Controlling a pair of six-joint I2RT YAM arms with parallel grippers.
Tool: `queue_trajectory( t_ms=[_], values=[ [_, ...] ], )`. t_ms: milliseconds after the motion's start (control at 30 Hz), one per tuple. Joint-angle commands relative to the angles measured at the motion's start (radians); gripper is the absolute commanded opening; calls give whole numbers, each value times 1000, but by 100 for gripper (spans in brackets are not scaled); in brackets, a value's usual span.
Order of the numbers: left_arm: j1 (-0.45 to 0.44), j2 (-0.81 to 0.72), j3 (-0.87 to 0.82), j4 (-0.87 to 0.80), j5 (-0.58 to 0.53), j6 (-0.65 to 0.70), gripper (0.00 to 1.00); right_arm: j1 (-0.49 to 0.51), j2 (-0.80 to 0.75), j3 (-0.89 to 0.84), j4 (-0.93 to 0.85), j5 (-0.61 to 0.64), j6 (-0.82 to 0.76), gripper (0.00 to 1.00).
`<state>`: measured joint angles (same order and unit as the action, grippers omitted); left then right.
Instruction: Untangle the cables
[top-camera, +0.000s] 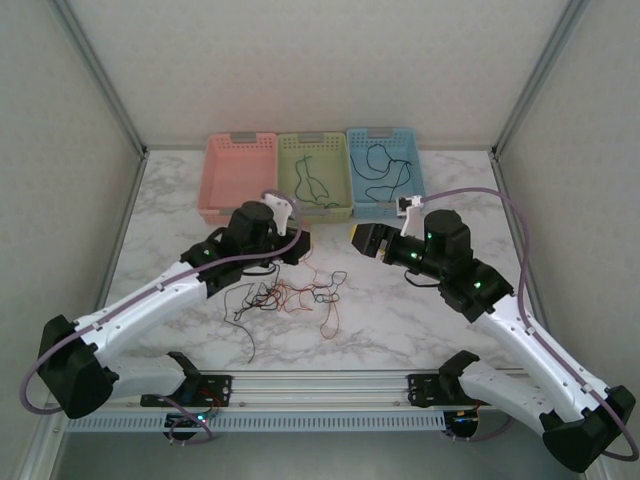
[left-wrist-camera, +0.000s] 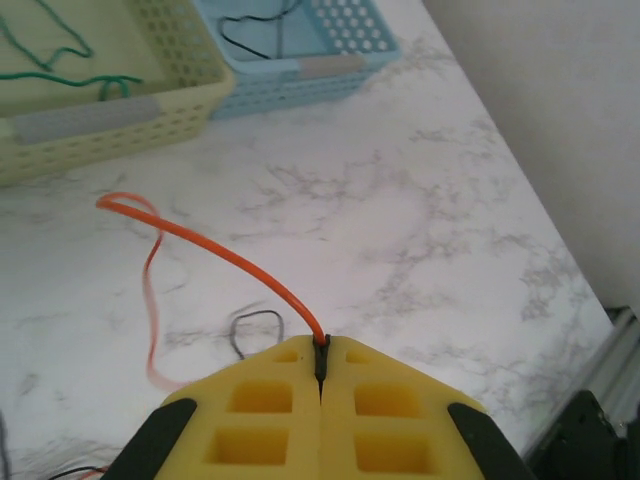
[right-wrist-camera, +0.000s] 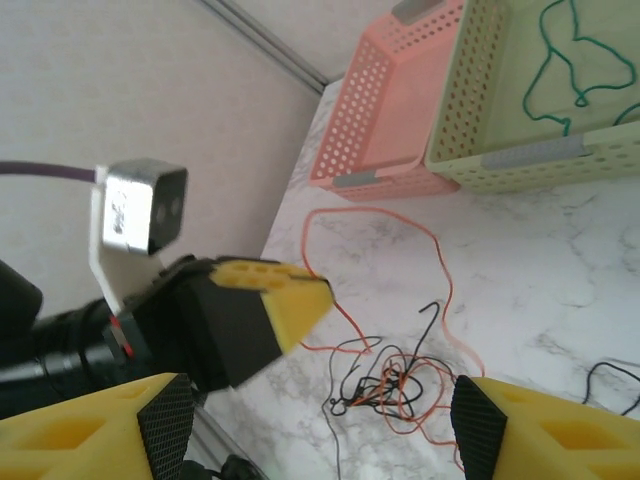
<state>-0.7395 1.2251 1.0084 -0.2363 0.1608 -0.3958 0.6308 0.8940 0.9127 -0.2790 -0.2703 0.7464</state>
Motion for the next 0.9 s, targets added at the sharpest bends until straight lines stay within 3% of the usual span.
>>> queue_trajectory(
  t_ms=[0, 467, 733, 867],
  values=[
    [42, 1, 143, -69, -34, 34, 0, -9, -12, 17, -51, 40, -41, 71],
    [140, 188, 918, -385, -113, 146, 0, -22, -29, -12, -63, 50, -44, 70],
    [244, 357, 1248, -486, -199, 197, 0, -26, -33, -2, -94, 50, -54, 70],
    [331, 457, 1320, -485, -200, 197, 0, -28, -33, 7, -108, 48, -55, 70]
  ],
)
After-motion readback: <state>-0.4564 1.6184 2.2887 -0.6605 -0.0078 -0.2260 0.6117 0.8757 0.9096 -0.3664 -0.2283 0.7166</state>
